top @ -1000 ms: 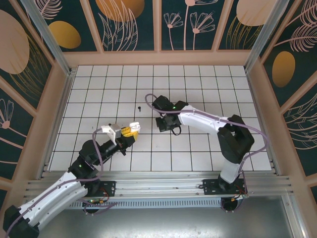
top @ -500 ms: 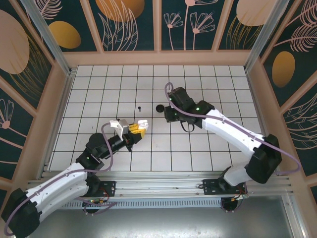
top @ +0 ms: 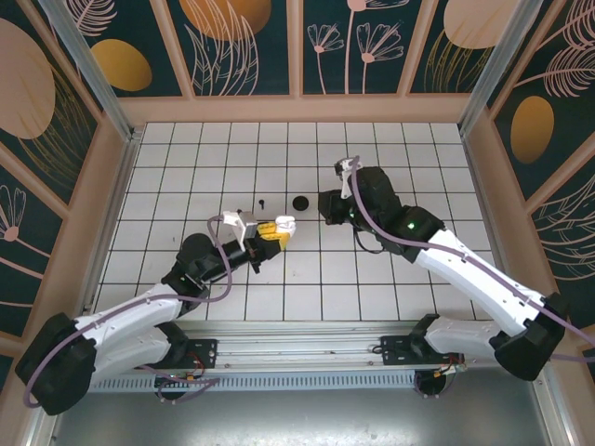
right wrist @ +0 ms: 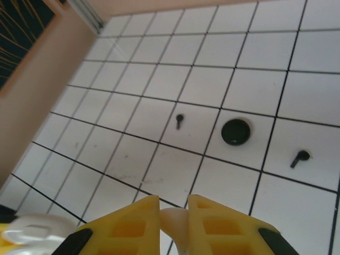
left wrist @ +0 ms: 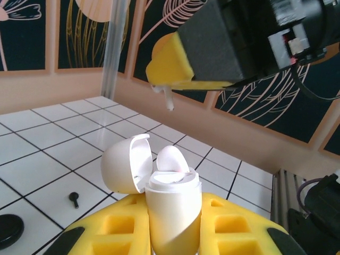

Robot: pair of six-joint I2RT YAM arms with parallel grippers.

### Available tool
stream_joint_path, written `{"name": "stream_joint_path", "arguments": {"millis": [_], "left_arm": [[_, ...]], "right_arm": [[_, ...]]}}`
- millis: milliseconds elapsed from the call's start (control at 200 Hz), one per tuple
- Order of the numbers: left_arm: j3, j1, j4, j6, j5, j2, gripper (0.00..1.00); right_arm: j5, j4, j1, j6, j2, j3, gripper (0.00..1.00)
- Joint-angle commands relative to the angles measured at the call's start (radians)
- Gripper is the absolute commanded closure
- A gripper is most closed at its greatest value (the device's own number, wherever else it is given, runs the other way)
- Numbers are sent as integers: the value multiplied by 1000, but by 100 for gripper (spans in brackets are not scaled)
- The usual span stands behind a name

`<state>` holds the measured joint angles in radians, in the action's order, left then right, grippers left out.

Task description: Insert the wireless bluetooth earbuds into the charging case

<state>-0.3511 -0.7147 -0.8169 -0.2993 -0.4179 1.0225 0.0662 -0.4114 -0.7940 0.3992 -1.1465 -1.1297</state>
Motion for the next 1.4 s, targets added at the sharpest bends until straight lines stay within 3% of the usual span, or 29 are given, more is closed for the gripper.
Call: {"name": "stream_joint_path", "arguments": {"millis": [0, 686, 986, 1396], "left_arm": [[-46, -8, -155, -59, -46, 44, 100], [-95, -59, -260, -77, -33, 172, 100], [-87, -61, -306, -74, -46, 181, 100], [-99, -61, -307, -74, -24, 193, 100]], "right_arm": [[-35, 101, -10, 5, 57, 28, 85], [-45, 284, -151, -45, 129, 80, 86], [-47, 352, -158, -89, 113, 108, 84], [-46, 346, -157, -36, 75, 131, 85]]}}
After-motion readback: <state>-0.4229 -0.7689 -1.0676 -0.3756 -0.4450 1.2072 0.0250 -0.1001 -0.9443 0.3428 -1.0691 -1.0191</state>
